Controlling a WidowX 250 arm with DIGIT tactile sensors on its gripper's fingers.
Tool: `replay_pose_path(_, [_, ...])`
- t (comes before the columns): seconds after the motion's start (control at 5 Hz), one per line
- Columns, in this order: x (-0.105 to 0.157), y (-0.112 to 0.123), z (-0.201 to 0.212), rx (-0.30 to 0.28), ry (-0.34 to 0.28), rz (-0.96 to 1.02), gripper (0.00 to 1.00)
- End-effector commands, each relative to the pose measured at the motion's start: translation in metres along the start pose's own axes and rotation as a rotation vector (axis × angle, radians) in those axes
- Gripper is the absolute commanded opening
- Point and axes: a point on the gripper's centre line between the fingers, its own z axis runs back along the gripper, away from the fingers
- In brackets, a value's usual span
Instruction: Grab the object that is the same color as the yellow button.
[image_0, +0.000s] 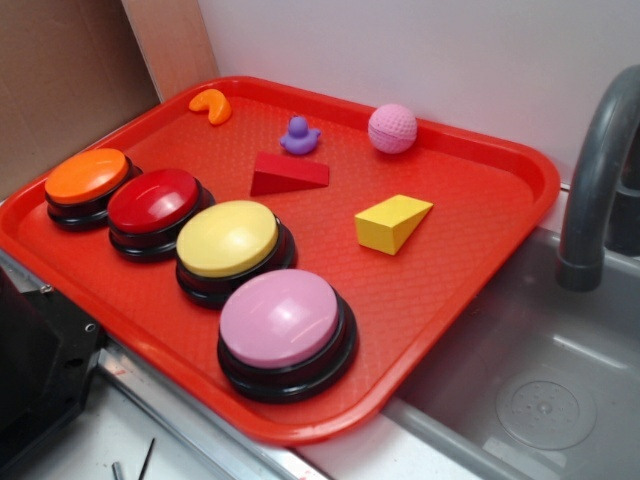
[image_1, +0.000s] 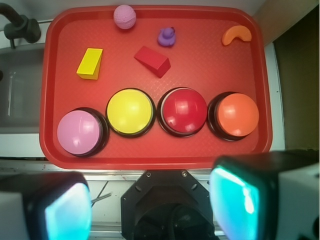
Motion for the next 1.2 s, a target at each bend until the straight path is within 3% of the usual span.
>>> replay_pose_path(0.0, [0.0,0.0,0.0,0.0,0.0,0.0,1.0])
replay_pose_path(0.4, [0.032,-0.016,-0.013,-0.068,-0.044,0.174,1.0])
replay_pose_path(0.8, [0.074,-0.055,-0.057,-0.12,-0.107,0.216,1.0])
replay_pose_path(1.0, [0.09,-0.077,-0.091,-0.075,-0.148,0.301,1.0])
